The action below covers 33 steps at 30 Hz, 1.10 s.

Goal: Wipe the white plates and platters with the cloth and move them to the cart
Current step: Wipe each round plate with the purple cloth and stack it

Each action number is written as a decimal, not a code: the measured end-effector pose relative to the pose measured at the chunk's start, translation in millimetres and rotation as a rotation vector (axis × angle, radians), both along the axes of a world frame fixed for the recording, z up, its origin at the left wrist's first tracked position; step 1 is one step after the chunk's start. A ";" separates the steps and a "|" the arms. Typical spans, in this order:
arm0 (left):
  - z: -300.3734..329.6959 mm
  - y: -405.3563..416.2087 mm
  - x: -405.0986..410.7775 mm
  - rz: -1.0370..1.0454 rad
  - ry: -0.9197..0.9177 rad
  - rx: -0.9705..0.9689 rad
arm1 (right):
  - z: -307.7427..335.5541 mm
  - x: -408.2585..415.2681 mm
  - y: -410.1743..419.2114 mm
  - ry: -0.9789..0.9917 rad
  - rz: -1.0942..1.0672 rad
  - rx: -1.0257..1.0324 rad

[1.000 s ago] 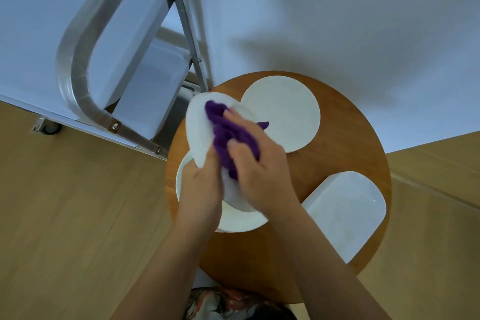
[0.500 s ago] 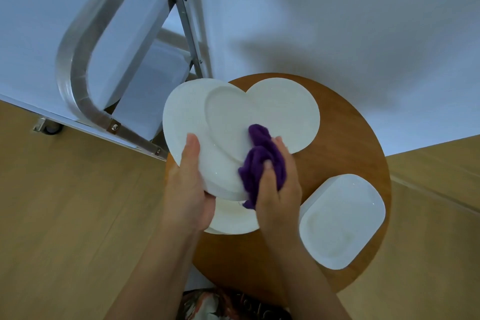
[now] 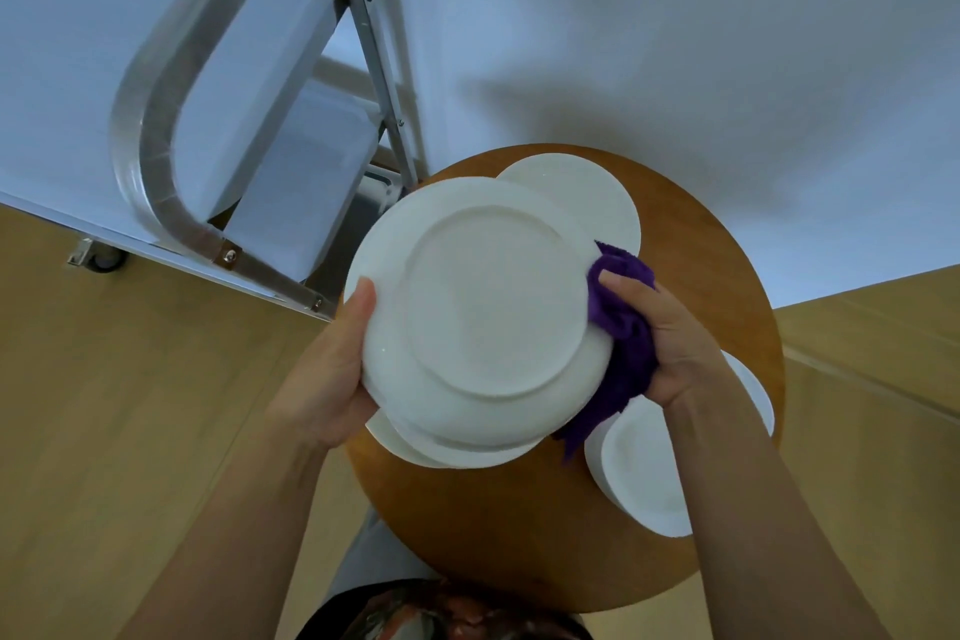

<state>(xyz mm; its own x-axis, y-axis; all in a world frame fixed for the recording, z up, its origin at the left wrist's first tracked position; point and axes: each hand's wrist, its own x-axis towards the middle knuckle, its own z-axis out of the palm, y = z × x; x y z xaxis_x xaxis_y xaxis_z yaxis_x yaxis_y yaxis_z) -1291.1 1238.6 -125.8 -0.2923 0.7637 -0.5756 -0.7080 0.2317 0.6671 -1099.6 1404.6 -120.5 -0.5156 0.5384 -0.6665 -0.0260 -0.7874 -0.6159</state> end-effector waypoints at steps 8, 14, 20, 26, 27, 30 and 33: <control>23.8 35.1 0.1 -0.084 0.199 -0.315 | 44.5 -5.9 -27.4 -0.024 0.045 0.618; 56.1 46.1 3.8 -0.057 0.077 -0.226 | 37.4 -25.8 -66.3 -0.431 0.383 1.720; 35.7 46.9 22.7 0.208 0.090 -0.322 | 12.3 -27.8 -81.1 -0.212 0.417 1.609; 24.4 33.3 24.8 0.182 0.120 -0.198 | 8.1 -41.5 -54.6 -0.410 -0.125 0.840; 22.9 31.5 26.2 0.164 0.137 -0.188 | 3.9 -46.9 -46.7 -0.479 -0.141 0.769; 21.1 28.5 33.2 0.094 0.229 -0.170 | -6.2 -68.7 -27.7 -0.856 0.082 0.774; 18.9 26.7 33.3 0.051 0.267 -0.150 | -4.6 -90.4 -25.2 -0.920 0.157 0.978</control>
<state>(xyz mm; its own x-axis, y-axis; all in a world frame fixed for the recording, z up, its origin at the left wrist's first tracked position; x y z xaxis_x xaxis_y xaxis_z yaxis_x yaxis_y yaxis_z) -1257.7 1265.3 -106.9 -0.4838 0.6567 -0.5785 -0.5258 0.3104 0.7920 -1190.0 1379.4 -125.1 -0.1923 0.9644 -0.1815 0.7450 0.0231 -0.6666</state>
